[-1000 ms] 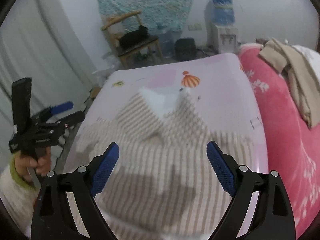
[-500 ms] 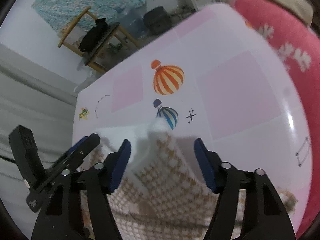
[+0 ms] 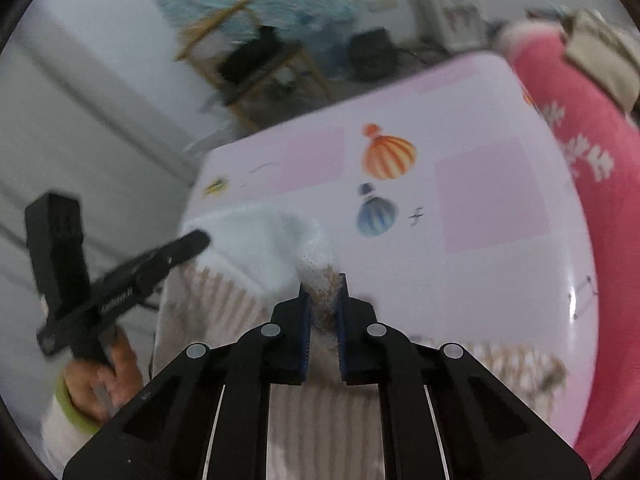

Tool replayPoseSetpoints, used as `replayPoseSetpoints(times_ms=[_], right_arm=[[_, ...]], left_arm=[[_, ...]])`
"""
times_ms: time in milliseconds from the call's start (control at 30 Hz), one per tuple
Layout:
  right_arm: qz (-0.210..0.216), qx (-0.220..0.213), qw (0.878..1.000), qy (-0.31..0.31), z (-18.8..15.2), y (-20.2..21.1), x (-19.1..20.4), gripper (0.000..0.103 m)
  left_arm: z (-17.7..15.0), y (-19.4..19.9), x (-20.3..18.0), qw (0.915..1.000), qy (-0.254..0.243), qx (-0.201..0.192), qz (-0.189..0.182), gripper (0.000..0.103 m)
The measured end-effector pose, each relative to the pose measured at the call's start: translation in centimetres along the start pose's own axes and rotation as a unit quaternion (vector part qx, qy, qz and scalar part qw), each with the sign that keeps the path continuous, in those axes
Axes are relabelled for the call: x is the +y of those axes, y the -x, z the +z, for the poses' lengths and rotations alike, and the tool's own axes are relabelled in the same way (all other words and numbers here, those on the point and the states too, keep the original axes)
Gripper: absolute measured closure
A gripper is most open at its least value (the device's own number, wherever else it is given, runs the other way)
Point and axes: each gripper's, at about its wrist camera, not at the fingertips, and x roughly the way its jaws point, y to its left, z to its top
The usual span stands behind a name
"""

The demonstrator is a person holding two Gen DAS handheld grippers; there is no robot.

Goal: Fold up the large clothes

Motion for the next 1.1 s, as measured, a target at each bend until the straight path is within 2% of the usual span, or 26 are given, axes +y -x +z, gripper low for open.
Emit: replayPoseSetpoints(times_ms=[100,200,300,333,367,433,500,533,600,667,733,833,1000,1100], right_arm=[[-0.004,-0.007,0.998,0.065,-3.7,2.8,1.9,0.094],[-0.016,-0.002,0.994,0.107,-7.7,4.0,2.7,0.092],[-0.069,0.013,0.985,0.16,-12.1,3.5,3.3,0.09],[-0.085,0.023,0.981,0.175,-13.6,3.2,3.3,0.084],[-0.097,0.037,0.978,0.181,-14.8,2.9,3.1,0.071],[-0.1,0.041,0.978,0.178,-15.9,3.2,2.8,0.063],[-0.077,0.008,0.984,0.163,-16.1,5.3,2.9,0.063],[-0.064,-0.011,0.986,0.154,-15.8,6.2,2.9,0.059],[-0.005,-0.063,0.99,0.124,-14.9,8.6,3.0,0.056],[0.034,-0.08,0.991,0.101,-13.9,8.9,3.2,0.056],[0.053,-0.069,0.992,0.087,-12.9,7.4,3.8,0.058],[0.048,-0.036,0.994,0.09,-12.0,3.6,4.1,0.067],[0.053,0.051,0.996,0.044,-12.7,-4.0,1.9,0.069],[0.056,0.044,0.996,0.052,-12.6,-3.3,2.0,0.069]], left_arm=[[-2.5,3.5,-1.5,0.9984,-0.057,-0.009,-0.003,0.093],[-6.3,6.4,-2.5,0.9945,-0.105,-0.005,-0.009,0.093],[-10.5,7.3,-2.9,0.9909,-0.133,0.018,-0.012,0.092],[-12.1,7.1,-3.1,0.9889,-0.146,0.027,-0.003,0.092],[-13.3,6.8,-3.2,0.9867,-0.159,0.03,0.006,0.092],[-15.2,6.0,-3.3,0.9837,-0.176,0.034,0.021,0.091],[-16.0,5.3,-2.9,0.9852,-0.167,0.033,0.021,0.09],[-16.3,5.3,-2.8,0.9865,-0.161,0.024,0.02,0.089],[-16.5,5.3,-2.5,0.9889,-0.147,0.013,0.012,0.089],[-16.6,5.2,-1.9,0.9915,-0.129,0.013,0.001,0.088],[-16.7,5.5,-1.6,0.9925,-0.122,0.011,-0.005,0.087],[-16.9,6.3,-1.2,0.9934,-0.114,0.007,-0.007,0.083],[-16.9,8.2,0.2,0.9952,-0.097,-0.005,-0.014,0.082],[-15.8,9.2,0.3,0.9942,-0.102,-0.033,-0.002,0.082]])
